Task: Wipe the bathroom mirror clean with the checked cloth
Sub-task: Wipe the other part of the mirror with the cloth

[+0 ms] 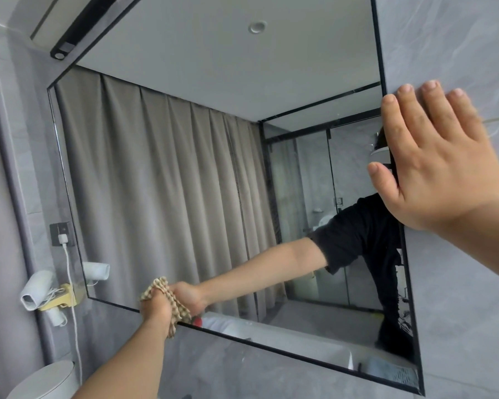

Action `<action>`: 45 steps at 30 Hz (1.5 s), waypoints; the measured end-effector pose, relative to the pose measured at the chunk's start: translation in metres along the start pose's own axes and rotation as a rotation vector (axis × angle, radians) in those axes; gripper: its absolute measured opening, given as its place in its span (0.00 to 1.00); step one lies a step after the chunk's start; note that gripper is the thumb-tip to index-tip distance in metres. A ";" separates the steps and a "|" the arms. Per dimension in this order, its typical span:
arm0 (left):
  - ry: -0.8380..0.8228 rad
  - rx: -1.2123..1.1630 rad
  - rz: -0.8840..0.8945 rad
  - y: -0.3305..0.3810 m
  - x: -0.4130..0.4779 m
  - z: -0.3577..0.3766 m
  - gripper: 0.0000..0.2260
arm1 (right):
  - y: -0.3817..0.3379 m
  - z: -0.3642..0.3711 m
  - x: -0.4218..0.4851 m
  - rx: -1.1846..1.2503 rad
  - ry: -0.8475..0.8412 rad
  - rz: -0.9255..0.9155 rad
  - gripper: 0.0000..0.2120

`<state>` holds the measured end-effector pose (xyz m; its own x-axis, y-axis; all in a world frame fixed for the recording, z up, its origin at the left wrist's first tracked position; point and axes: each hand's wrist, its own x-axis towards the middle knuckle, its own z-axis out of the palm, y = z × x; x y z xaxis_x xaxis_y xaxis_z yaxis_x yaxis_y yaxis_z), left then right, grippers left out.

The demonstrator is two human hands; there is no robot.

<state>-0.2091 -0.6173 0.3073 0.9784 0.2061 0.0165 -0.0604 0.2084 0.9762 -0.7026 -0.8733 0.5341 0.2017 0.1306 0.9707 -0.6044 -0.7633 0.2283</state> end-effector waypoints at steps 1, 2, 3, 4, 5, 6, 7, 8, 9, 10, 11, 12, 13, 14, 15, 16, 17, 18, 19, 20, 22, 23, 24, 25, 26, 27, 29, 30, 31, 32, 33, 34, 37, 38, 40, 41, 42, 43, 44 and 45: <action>-0.023 -0.007 -0.034 0.001 -0.001 -0.001 0.30 | 0.001 0.000 -0.001 -0.005 0.004 0.001 0.36; -0.040 -0.026 -0.079 0.003 0.000 0.000 0.31 | 0.001 0.000 -0.001 -0.010 0.008 -0.002 0.35; -0.029 -0.046 -0.099 0.007 0.000 0.003 0.33 | 0.001 0.000 0.000 -0.015 0.012 -0.007 0.35; 0.012 -0.034 -0.079 0.013 -0.001 0.006 0.36 | 0.001 0.000 -0.001 -0.017 0.014 -0.008 0.35; 0.077 0.038 -0.005 0.030 -0.015 0.011 0.37 | 0.001 0.000 0.000 -0.019 0.014 -0.006 0.35; 0.112 0.106 0.112 0.049 -0.033 0.018 0.36 | 0.001 0.000 0.000 -0.017 0.011 -0.005 0.35; 0.129 0.163 0.243 0.066 -0.051 0.023 0.33 | 0.001 0.000 0.000 -0.014 0.010 -0.007 0.35; 0.135 0.193 0.379 0.085 -0.078 0.029 0.31 | 0.000 0.000 0.000 -0.013 0.008 -0.009 0.35; 0.116 0.207 0.499 0.100 -0.099 0.033 0.31 | 0.000 -0.001 0.000 -0.011 0.009 -0.011 0.35; 0.083 0.227 0.617 0.114 -0.119 0.038 0.33 | 0.000 -0.001 0.000 -0.011 0.011 -0.011 0.35; 0.041 0.258 0.718 0.124 -0.138 0.042 0.35 | 0.000 -0.001 -0.001 -0.012 0.012 -0.012 0.35; -0.009 0.292 0.827 0.131 -0.155 0.046 0.36 | 0.000 -0.001 -0.001 -0.012 0.013 -0.012 0.35; -0.059 0.334 0.954 0.135 -0.172 0.052 0.35 | 0.000 -0.001 0.000 -0.013 0.013 -0.011 0.35; -0.114 0.379 1.097 0.136 -0.190 0.056 0.34 | 0.000 -0.001 0.000 -0.010 0.014 -0.011 0.35; -0.153 0.427 1.248 0.135 -0.205 0.059 0.34 | 0.000 -0.001 0.000 -0.004 0.017 -0.011 0.35; -0.193 0.469 1.392 0.131 -0.216 0.062 0.33 | 0.000 -0.001 0.000 -0.001 0.022 -0.009 0.35; -0.218 0.488 1.496 0.127 -0.219 0.063 0.33 | 0.000 0.000 0.000 -0.001 0.027 -0.007 0.35; -0.239 0.503 1.553 0.124 -0.213 0.062 0.33 | 0.000 0.000 -0.001 -0.002 0.030 -0.006 0.35; -0.240 0.521 1.566 0.121 -0.203 0.059 0.33 | 0.000 0.000 -0.001 0.000 0.032 -0.007 0.35; -0.221 0.532 1.531 0.118 -0.191 0.056 0.33 | 0.000 0.000 0.000 0.003 0.031 -0.008 0.35; -0.160 0.505 1.339 0.113 -0.171 0.047 0.34 | 0.000 0.000 0.000 0.010 0.031 -0.003 0.35; -0.130 0.470 1.209 0.110 -0.163 0.043 0.34 | 0.000 0.000 0.000 0.012 0.034 -0.002 0.35; -0.111 0.429 1.078 0.105 -0.158 0.040 0.35 | 0.000 0.000 0.000 0.012 0.035 -0.003 0.35; -0.089 0.379 0.953 0.099 -0.152 0.035 0.36 | 0.000 0.000 0.000 0.011 0.037 -0.006 0.35; -0.071 0.330 0.841 0.092 -0.143 0.030 0.37 | 0.000 0.000 0.000 0.008 0.037 -0.005 0.35; -0.056 0.284 0.734 0.083 -0.131 0.025 0.37 | 0.000 -0.001 0.000 0.008 0.031 -0.002 0.35; -0.044 0.203 0.521 0.060 -0.104 0.013 0.37 | -0.001 -0.002 0.000 0.016 0.012 0.001 0.35; -0.041 0.179 0.410 0.044 -0.088 0.010 0.38 | -0.001 -0.002 0.000 0.018 0.005 0.002 0.36; -0.036 0.176 0.327 0.029 -0.074 0.009 0.39 | -0.001 -0.003 0.000 0.016 -0.001 0.003 0.36; -0.025 0.190 0.277 0.022 -0.070 0.010 0.40 | -0.001 -0.004 0.001 0.013 -0.009 0.004 0.36; -0.008 0.204 0.250 0.023 -0.077 0.011 0.40 | -0.001 -0.004 0.000 0.014 -0.019 0.007 0.36; 0.005 0.208 0.256 0.035 -0.093 0.012 0.40 | -0.002 -0.004 0.000 0.020 -0.025 0.014 0.36; 0.006 0.246 0.427 0.081 -0.140 0.024 0.38 | -0.002 -0.005 0.001 0.025 -0.036 0.020 0.37; -0.009 0.258 0.503 0.094 -0.152 0.028 0.38 | -0.002 -0.005 0.001 0.029 -0.039 0.018 0.37; -0.044 0.291 0.661 0.116 -0.171 0.038 0.38 | -0.002 -0.006 0.001 0.034 -0.043 0.019 0.36; -0.061 0.310 0.738 0.126 -0.180 0.044 0.38 | -0.002 -0.006 0.001 0.036 -0.046 0.018 0.36; -0.084 0.332 0.816 0.135 -0.189 0.050 0.37 | -0.002 -0.006 0.001 0.037 -0.045 0.019 0.36; -0.109 0.360 0.901 0.142 -0.201 0.056 0.37 | -0.001 -0.006 0.000 0.038 -0.044 0.020 0.36; -0.136 0.391 0.989 0.148 -0.213 0.062 0.37 | -0.001 -0.005 0.001 0.037 -0.043 0.018 0.36; -0.160 0.423 1.079 0.150 -0.227 0.067 0.37 | -0.002 -0.006 0.001 0.036 -0.046 0.016 0.36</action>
<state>-0.4266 -0.6970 0.4648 0.4757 -0.0472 0.8783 -0.8339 -0.3418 0.4333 -0.7058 -0.8685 0.5346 0.2276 0.0896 0.9696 -0.5795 -0.7877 0.2088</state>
